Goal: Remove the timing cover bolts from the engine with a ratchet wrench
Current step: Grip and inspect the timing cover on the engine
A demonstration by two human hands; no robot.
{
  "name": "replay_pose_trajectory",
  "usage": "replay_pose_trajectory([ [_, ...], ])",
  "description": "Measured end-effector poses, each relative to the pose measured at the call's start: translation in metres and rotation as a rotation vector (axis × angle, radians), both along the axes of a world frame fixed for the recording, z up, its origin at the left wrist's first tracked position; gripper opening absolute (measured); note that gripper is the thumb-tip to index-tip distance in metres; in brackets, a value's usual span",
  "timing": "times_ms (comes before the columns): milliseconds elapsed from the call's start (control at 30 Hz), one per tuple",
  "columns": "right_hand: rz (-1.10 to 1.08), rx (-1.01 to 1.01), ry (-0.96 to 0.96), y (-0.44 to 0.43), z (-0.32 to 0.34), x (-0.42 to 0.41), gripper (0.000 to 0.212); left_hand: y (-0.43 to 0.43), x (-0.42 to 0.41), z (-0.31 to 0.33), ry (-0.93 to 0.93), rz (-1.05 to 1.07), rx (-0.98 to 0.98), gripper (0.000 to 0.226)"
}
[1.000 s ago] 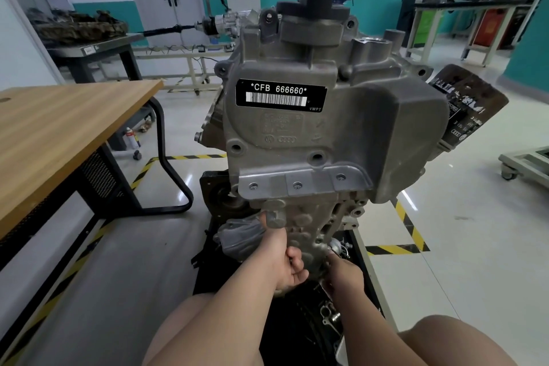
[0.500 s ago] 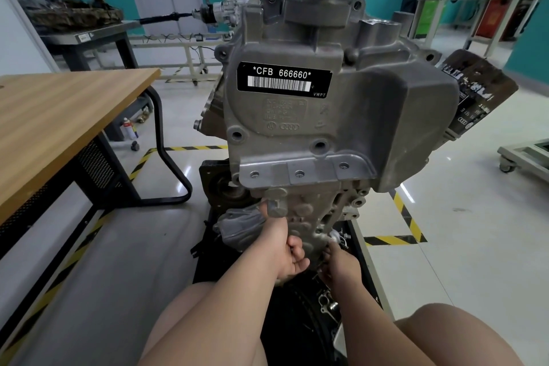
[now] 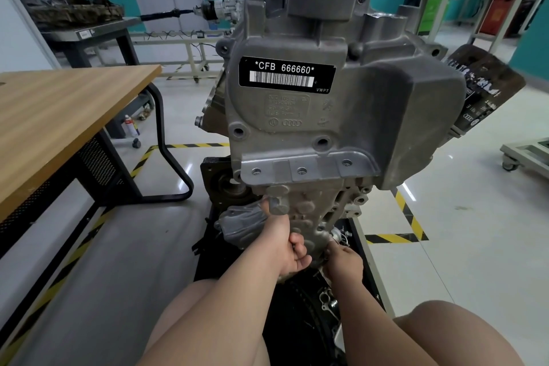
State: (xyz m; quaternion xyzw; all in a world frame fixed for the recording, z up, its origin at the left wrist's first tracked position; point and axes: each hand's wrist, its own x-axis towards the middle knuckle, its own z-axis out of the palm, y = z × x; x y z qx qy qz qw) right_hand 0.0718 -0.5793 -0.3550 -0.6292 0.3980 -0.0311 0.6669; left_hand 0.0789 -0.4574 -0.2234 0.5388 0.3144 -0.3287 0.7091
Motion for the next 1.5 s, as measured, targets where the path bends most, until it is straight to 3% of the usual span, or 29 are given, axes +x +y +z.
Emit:
replay_pose_trajectory([
  [133, 0.014, 0.002, -0.037, 0.0, -0.001, -0.001, 0.037, 0.0, 0.0, 0.0, 0.006, 0.011, 0.0, 0.064],
  [333, 0.067, -0.18, 0.018, -0.002, -0.001, 0.002, 0.049, -0.001, -0.001, 0.001, -0.01, -0.011, 0.005, 0.056],
  [567, 0.002, 0.046, -0.006, 0.002, 0.005, 0.0, 0.035, -0.001, 0.0, 0.0, -0.013, -0.008, 0.002, 0.055],
  [767, 0.04, -0.017, 0.077, 0.0, 0.008, 0.002, 0.04, 0.0, 0.003, -0.004, 0.002, 0.011, -0.003, 0.06],
  [933, 0.019, 0.11, 0.054, 0.001, 0.008, 0.005, 0.034, 0.0, 0.004, -0.006, -0.015, -0.015, -0.001, 0.06],
  [1167, -0.026, 0.082, 0.071, 0.0, 0.026, -0.01, 0.029, 0.007, 0.005, -0.012, -0.046, -0.05, -0.021, 0.07],
  [1233, 0.061, -0.115, -0.099, 0.007, 0.043, -0.024, 0.028, 0.006, 0.005, -0.013, -0.048, -0.04, -0.029, 0.071],
  [1333, 0.395, -0.582, -0.371, 0.02, 0.08, -0.046, 0.013, 0.006, 0.007, -0.014, -0.062, -0.029, -0.106, 0.072],
  [1367, 0.526, -0.732, -0.384, 0.023, 0.088, -0.048, 0.005, 0.006, 0.007, -0.013, -0.057, -0.041, -0.119, 0.075],
  [1433, 0.706, -0.97, -0.307, 0.027, 0.095, -0.049, 0.018, 0.006, 0.005, -0.009, -0.043, -0.039, -0.123, 0.077],
  [1500, 0.746, -1.05, -0.23, 0.028, 0.098, -0.046, 0.028, 0.008, 0.004, -0.009, -0.035, -0.022, -0.121, 0.076],
])
